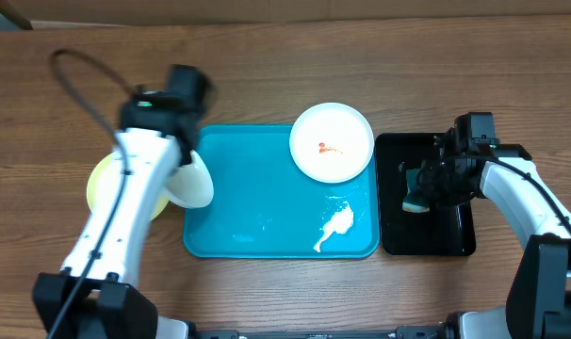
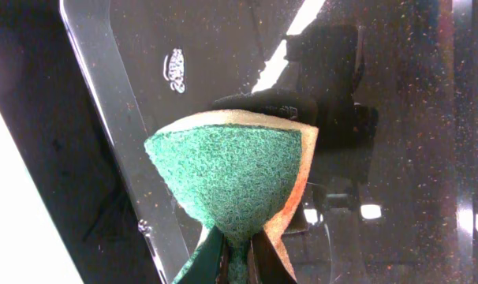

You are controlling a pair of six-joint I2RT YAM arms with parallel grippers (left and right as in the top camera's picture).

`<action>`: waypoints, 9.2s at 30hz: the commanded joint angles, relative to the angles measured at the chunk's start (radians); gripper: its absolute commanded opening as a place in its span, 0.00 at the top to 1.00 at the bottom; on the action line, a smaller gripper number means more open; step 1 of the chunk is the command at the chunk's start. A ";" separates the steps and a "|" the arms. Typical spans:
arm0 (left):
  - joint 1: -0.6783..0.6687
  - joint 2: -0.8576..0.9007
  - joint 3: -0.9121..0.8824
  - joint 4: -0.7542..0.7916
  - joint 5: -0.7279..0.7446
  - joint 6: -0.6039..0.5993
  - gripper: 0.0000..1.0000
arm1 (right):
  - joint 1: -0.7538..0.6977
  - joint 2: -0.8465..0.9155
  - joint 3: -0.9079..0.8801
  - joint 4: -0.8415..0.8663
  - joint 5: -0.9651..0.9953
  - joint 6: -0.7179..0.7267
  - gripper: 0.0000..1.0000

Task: Clean dirty plates on tray and stack at the side
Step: 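Lift the white plate with left gripper and carry it onto the yellow plate, then release the white plate and raise the left gripper, then move left gripper to the second white plate and grasp its rim, then pick up the green sponge from the black tray with right gripper, then scrub the second white plate with the sponge in the right gripper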

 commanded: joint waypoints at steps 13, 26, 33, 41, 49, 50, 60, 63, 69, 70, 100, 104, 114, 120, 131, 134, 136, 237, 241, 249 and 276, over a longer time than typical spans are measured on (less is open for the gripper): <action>0.518 -0.016 0.000 0.142 0.422 0.165 0.96 | 0.005 -0.012 0.005 0.001 0.003 -0.009 0.96; 0.559 0.092 -0.047 0.191 0.409 0.172 0.96 | 0.005 -0.012 0.005 -0.003 0.003 -0.009 0.96; 0.559 0.092 -0.047 0.171 0.395 0.175 0.42 | 0.005 -0.012 0.005 -0.003 0.003 -0.009 0.96; 0.557 0.092 -0.047 0.167 0.509 0.175 0.18 | 0.005 -0.012 0.005 -0.002 0.003 -0.009 0.96; 0.468 0.092 -0.047 0.166 0.792 0.266 0.21 | 0.005 -0.012 0.005 -0.003 0.003 -0.009 0.92; 0.441 0.092 -0.047 0.166 0.803 0.272 0.21 | 0.005 -0.012 0.005 -0.003 0.003 -0.009 0.92; 0.090 0.092 -0.047 0.271 0.842 0.331 0.00 | 0.005 -0.012 0.005 -0.003 0.003 -0.008 0.80; 0.019 0.092 -0.047 0.335 0.841 0.331 0.00 | 0.005 -0.012 0.005 -0.003 0.003 -0.008 0.72; -0.092 0.101 -0.047 0.538 0.822 0.332 0.00 | 0.005 -0.012 0.005 -0.005 0.003 -0.008 0.65; -0.103 0.106 -0.047 0.563 0.821 0.332 0.00 | 0.005 -0.012 0.005 -0.006 0.003 -0.008 0.62; -0.225 0.488 -0.047 0.891 0.911 0.270 0.34 | 0.005 -0.012 0.005 -0.014 0.003 -0.008 0.55; -0.225 0.513 -0.047 0.861 0.911 0.270 0.50 | 0.005 -0.012 0.005 -0.014 0.003 -0.008 0.55; -0.216 0.512 -0.047 0.761 0.910 0.270 0.96 | 0.005 -0.012 0.005 -0.013 0.003 -0.008 0.55; -0.193 0.496 -0.047 0.603 0.858 0.230 0.96 | 0.005 -0.012 0.005 -0.014 0.003 -0.008 0.55; -0.166 0.314 -0.047 0.366 0.678 0.074 0.96 | 0.005 -0.012 0.005 -0.031 0.003 -0.008 0.55; -0.174 0.307 -0.048 0.330 0.679 0.072 0.96 | 0.005 -0.012 0.005 -0.032 0.003 -0.008 0.55; -0.183 0.317 -0.053 0.312 0.678 0.069 0.96 | 0.005 -0.012 0.005 -0.029 0.003 -0.008 0.55; -0.268 0.344 -0.112 0.334 0.882 0.069 0.96 | 0.572 0.067 0.144 0.236 -0.138 0.101 0.96; -0.268 0.344 -0.112 0.334 0.882 0.068 0.96 | 0.574 0.128 0.144 0.237 -0.159 0.140 0.96; -0.268 0.344 -0.112 0.344 0.882 0.060 0.96 | 0.601 0.201 0.143 0.253 -0.175 0.141 0.96; -0.268 0.344 -0.112 0.313 0.801 0.042 0.96 | 0.575 0.234 0.144 0.118 0.211 0.163 0.96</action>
